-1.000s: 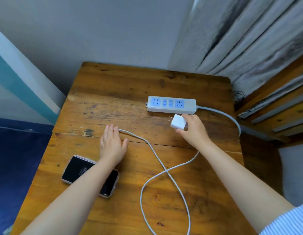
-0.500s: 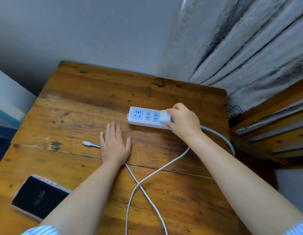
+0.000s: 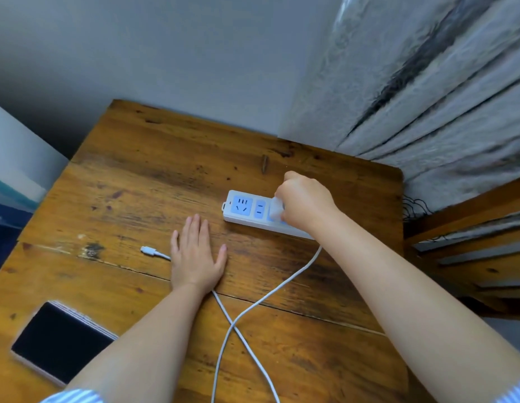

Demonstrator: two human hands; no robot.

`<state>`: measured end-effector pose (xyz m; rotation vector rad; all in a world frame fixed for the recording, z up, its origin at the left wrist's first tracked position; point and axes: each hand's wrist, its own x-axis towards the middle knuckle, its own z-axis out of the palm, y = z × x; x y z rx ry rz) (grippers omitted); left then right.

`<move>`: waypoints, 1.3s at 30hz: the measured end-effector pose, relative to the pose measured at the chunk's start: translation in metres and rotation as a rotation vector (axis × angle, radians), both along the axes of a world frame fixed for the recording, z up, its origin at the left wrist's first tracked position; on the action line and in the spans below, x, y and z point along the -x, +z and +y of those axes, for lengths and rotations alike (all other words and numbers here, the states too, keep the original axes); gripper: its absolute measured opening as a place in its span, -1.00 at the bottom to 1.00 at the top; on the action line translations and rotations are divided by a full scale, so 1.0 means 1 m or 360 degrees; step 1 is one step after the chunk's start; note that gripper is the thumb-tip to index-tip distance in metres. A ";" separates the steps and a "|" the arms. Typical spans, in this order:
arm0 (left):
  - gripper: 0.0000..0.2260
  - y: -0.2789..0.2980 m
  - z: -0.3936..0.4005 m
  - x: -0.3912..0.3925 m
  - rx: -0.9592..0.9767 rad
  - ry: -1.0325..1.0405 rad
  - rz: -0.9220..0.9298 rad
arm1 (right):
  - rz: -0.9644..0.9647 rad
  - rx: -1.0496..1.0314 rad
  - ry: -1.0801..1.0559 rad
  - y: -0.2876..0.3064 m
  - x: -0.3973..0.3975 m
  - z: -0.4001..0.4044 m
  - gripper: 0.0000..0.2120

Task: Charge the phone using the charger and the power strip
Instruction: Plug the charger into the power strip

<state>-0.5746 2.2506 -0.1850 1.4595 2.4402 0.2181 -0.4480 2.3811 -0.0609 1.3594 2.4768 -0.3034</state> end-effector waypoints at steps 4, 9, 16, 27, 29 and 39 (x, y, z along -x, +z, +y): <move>-0.44 0.001 0.001 0.001 0.0007 -0.0005 0.0011 | -0.0004 -0.0040 0.0050 0.002 0.007 -0.001 -0.80; -0.43 0.000 0.002 0.001 0.0013 0.0012 0.0020 | -0.0027 -0.0033 0.0127 0.006 0.009 -0.001 -0.80; -0.44 0.001 0.003 0.000 0.0017 0.0020 0.0021 | -0.0105 -0.0021 0.0212 0.009 0.017 -0.002 -0.81; -0.44 -0.001 0.002 0.001 0.0003 0.0017 -0.0002 | -0.0065 0.0008 0.0163 0.004 0.013 -0.008 -0.84; -0.44 -0.001 0.002 0.001 -0.0012 0.0015 -0.0013 | -0.0013 0.0000 0.0129 0.003 0.012 -0.008 -0.88; -0.44 -0.001 0.002 0.001 -0.0054 0.0007 -0.0010 | -0.0141 -0.0050 0.0192 -0.006 0.021 -0.013 -0.76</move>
